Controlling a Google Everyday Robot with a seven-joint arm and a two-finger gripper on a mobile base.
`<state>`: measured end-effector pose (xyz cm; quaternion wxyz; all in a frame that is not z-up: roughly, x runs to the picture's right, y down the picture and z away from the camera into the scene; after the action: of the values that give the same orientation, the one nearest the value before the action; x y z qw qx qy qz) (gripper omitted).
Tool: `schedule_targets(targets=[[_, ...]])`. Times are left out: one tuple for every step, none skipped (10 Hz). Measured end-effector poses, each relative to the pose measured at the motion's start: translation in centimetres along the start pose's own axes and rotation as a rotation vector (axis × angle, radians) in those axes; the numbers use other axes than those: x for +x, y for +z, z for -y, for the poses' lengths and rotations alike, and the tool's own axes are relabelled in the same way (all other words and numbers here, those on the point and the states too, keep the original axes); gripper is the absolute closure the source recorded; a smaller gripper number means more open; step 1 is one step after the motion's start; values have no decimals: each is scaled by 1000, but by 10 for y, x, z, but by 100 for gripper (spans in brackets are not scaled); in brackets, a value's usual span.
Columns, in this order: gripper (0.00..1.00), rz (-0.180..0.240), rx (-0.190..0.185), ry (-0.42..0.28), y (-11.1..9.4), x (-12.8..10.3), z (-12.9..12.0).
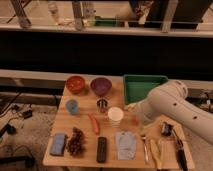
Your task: Wipe red bowl with sponge
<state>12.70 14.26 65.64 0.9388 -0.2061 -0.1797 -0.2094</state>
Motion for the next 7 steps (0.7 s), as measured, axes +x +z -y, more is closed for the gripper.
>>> schedule_targets(targets=[[20,26,-9,-39,7,-20,4],[20,42,-17,-66,13,-34,6],[20,60,-26,-95,19,-52,9],[20,76,-34,-118,23,-65,10],[20,97,-43,-141,28,-79,11],[20,116,-48,-150,30,-87,11],[20,137,-52,-162,32,-94,11]])
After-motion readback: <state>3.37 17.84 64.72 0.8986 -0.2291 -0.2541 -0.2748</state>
